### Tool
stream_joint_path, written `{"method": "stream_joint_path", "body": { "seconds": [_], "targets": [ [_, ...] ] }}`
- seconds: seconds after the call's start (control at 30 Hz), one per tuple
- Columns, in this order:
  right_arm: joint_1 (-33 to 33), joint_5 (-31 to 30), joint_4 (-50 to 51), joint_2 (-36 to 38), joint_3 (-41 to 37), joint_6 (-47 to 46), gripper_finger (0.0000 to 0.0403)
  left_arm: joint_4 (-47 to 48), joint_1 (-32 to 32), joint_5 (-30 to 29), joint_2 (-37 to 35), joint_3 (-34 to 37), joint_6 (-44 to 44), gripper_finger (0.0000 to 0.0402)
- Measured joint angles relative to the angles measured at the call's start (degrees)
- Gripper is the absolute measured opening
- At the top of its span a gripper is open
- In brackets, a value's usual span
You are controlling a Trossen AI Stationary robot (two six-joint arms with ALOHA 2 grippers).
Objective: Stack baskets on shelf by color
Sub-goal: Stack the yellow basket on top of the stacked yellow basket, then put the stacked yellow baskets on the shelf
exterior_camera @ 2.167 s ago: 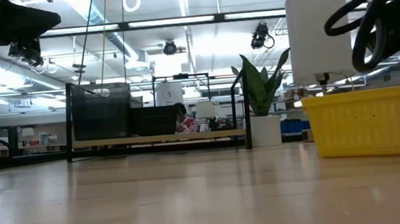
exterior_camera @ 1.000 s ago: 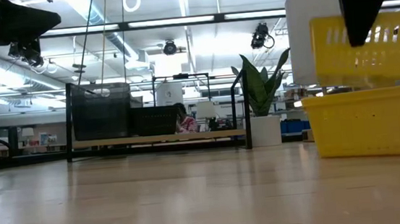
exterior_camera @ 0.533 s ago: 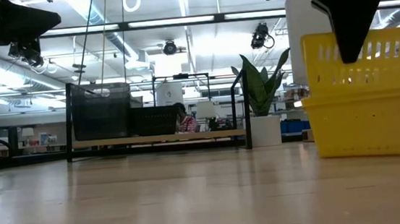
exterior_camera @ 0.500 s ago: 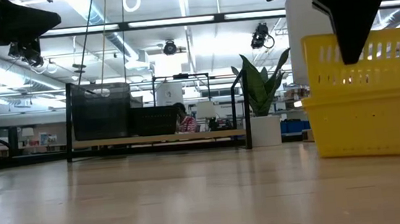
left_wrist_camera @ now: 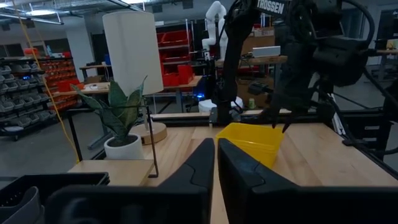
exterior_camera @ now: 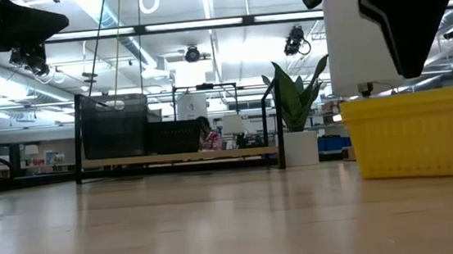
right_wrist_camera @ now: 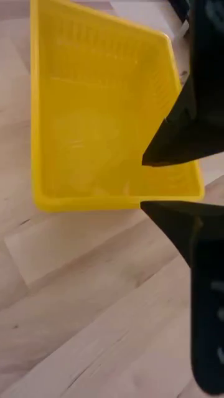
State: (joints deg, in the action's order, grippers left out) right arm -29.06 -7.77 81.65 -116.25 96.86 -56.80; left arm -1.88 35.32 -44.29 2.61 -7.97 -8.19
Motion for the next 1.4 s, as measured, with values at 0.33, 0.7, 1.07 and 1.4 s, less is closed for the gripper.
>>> {"method": "stream_joint_path", "body": {
  "seconds": [0.33,0.7,1.07,1.4],
  "targets": [
    [0.3,-1.1,-6.1,0.1,-1.1,0.1,0.0164,0.0,0.0,0.0,0.0,0.0,0.0,0.0031],
    [3.0,3.3,-15.3,0.1,-14.1,3.7,0.0168,0.0,0.0,0.0,0.0,0.0,0.0,0.0031],
    [4.5,4.9,-17.7,0.1,-15.6,6.9,0.0039,0.0,0.0,0.0,0.0,0.0,0.0,0.0027],
    [4.3,4.9,-19.1,0.1,-15.6,7.9,0.0011,0.0,0.0,0.0,0.0,0.0,0.0,0.0032]
  ]
}}
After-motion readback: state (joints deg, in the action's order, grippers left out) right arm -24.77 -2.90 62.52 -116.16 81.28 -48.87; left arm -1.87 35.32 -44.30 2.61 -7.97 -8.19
